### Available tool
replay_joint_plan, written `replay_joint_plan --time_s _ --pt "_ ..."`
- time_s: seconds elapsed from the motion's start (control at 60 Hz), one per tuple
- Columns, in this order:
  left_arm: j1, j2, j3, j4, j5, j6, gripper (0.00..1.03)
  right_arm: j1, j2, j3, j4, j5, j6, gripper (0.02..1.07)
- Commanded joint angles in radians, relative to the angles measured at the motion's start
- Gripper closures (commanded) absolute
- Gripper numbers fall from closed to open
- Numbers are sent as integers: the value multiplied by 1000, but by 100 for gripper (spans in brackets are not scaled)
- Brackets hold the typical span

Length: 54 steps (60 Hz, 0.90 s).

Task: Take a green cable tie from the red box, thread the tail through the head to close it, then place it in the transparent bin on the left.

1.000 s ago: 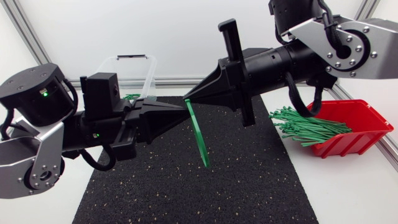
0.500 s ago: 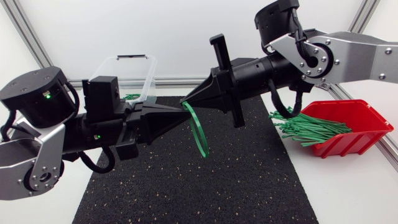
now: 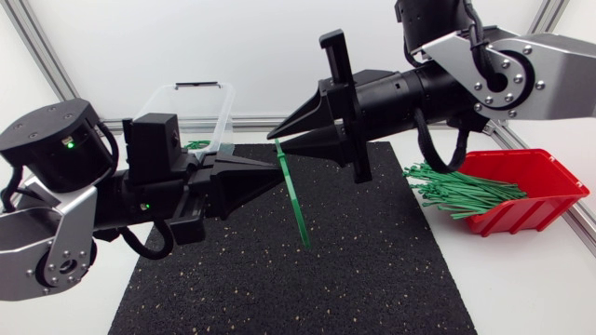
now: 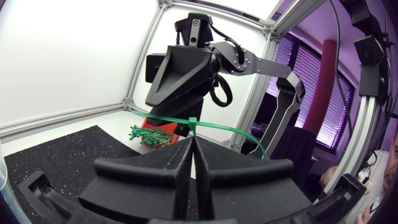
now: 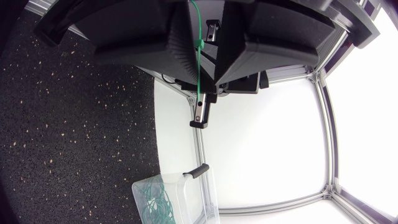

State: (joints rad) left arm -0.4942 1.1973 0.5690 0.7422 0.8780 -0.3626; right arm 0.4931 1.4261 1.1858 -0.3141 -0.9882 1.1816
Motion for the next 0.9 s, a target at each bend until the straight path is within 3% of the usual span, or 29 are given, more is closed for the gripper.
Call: replay_joint_plan --time_s 0.0,0.167,0.267,0.317,0.367,0.65,0.767,0.883 --pt "-4 -1 0 19 9 8 100 -27 -27 -6 -3 13 10 67" --pt "6 33 28 0 9 10 100 -80 -23 -15 -23 85 -60 68" --pt "23 64 74 -64 7 42 100 -97 -12 -28 -46 132 -137 69" --pt "28 70 91 -92 3 60 100 -110 0 -26 -54 149 -168 74" --pt "39 74 115 -142 -11 90 100 -123 8 -23 -56 180 -204 83" --pt "128 79 269 -440 -102 277 100 -174 33 -32 -68 275 -346 83" --pt "174 79 338 -581 -182 369 100 -212 34 -31 -80 310 -410 82" --pt "241 100 425 -688 -263 430 100 -214 10 -34 -114 408 -511 82"
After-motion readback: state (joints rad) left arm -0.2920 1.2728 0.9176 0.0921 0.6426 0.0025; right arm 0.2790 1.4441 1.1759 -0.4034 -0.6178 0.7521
